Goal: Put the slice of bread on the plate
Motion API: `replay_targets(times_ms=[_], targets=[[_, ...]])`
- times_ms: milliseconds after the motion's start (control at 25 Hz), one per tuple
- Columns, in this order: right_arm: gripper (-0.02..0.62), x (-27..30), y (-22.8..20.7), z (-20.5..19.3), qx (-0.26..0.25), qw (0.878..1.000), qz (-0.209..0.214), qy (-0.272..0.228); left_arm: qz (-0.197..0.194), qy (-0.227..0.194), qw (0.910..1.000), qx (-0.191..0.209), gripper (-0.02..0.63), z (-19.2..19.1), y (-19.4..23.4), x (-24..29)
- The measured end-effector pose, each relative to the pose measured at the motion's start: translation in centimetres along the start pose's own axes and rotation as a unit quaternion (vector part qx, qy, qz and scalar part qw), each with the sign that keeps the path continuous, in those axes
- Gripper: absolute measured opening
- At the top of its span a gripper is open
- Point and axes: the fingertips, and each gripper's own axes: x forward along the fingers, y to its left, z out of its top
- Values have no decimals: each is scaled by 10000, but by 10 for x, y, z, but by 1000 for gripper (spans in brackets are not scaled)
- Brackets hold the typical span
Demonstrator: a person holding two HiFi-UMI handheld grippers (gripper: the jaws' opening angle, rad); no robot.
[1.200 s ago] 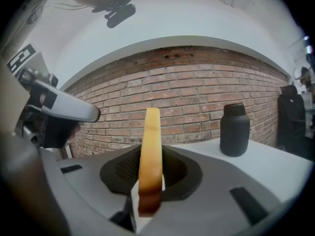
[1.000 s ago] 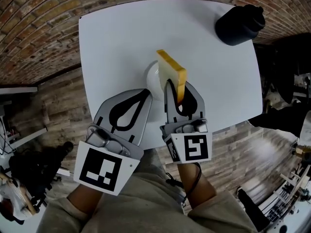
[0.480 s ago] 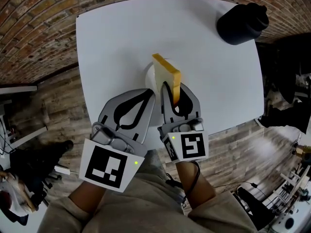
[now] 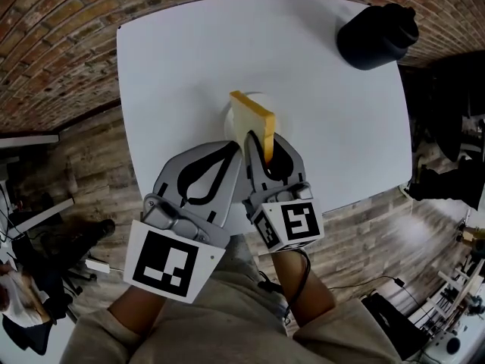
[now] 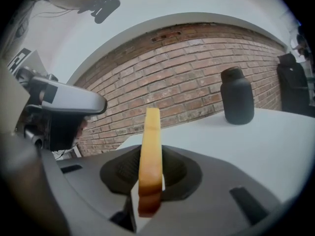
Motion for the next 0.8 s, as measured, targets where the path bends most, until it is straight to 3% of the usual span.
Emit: replay_targets(times_ms=[520, 800], targets=[[89, 7, -14, -14, 1079, 9940, 151, 81, 65, 9, 10000, -75, 11, -1, 1, 0], [104, 8, -19, -17, 497, 9986, -1, 157, 50, -4, 10000, -83, 11, -2, 0, 0]])
